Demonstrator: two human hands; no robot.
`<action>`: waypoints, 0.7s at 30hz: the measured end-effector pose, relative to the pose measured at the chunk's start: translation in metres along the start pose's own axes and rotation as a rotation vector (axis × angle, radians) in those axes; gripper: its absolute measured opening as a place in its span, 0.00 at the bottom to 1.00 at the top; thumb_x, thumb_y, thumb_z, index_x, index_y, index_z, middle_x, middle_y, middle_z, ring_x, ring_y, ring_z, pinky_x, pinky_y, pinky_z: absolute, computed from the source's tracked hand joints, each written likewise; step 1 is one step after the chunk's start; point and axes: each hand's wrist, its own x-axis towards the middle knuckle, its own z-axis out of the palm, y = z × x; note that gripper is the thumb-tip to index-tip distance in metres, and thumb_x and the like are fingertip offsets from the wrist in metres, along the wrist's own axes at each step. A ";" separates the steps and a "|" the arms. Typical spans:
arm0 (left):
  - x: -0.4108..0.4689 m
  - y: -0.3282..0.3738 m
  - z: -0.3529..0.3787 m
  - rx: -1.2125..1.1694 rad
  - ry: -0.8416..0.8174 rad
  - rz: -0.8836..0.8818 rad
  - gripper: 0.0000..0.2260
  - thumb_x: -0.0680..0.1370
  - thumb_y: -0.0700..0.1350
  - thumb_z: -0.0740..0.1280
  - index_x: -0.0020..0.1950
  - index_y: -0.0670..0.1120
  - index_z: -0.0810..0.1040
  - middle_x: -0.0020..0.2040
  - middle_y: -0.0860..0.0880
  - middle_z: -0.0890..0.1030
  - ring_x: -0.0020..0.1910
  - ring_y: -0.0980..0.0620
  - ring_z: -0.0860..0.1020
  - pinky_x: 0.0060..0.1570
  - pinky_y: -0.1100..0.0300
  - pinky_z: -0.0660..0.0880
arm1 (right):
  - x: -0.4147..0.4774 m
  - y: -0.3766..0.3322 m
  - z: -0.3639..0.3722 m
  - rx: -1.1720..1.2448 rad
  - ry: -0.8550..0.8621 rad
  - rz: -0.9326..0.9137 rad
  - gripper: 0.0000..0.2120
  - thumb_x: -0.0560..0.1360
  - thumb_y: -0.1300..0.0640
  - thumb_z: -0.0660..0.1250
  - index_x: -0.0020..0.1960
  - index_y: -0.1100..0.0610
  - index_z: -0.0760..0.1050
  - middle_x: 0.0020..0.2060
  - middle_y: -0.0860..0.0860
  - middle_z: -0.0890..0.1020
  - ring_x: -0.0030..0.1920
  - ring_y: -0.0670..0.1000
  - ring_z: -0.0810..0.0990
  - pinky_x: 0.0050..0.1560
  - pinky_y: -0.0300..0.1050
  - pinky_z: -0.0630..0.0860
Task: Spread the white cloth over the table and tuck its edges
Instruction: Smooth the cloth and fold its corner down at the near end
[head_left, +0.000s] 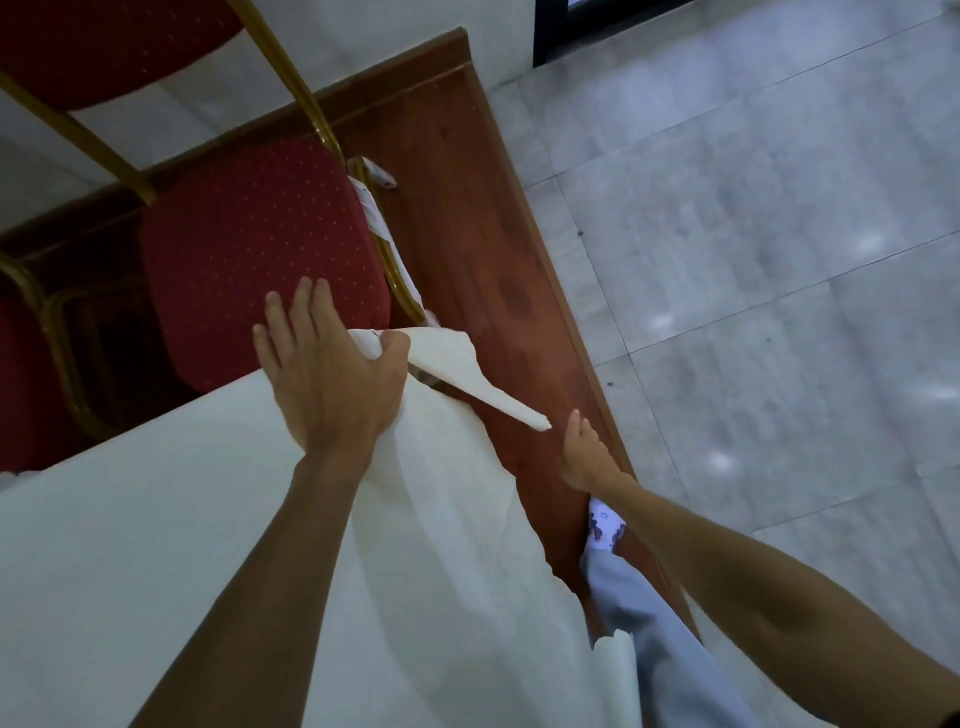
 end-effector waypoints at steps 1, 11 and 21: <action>0.000 0.000 0.000 0.000 -0.002 0.000 0.37 0.72 0.61 0.57 0.78 0.43 0.64 0.78 0.43 0.65 0.80 0.41 0.58 0.79 0.43 0.52 | -0.006 -0.014 -0.011 0.069 0.017 -0.100 0.39 0.81 0.63 0.64 0.82 0.65 0.43 0.80 0.64 0.56 0.80 0.63 0.59 0.78 0.53 0.60; 0.000 0.000 -0.001 0.024 0.001 0.004 0.39 0.73 0.64 0.54 0.78 0.42 0.63 0.79 0.43 0.64 0.80 0.42 0.57 0.79 0.43 0.52 | -0.067 -0.215 -0.139 0.868 0.136 -0.769 0.23 0.87 0.51 0.51 0.81 0.57 0.61 0.80 0.47 0.63 0.77 0.35 0.60 0.76 0.31 0.55; 0.002 -0.001 0.001 0.054 0.002 0.010 0.39 0.75 0.62 0.54 0.80 0.40 0.57 0.81 0.41 0.58 0.81 0.41 0.52 0.79 0.42 0.50 | 0.066 -0.174 -0.050 0.380 0.039 -0.318 0.31 0.83 0.35 0.51 0.75 0.58 0.64 0.72 0.58 0.72 0.73 0.62 0.69 0.74 0.62 0.64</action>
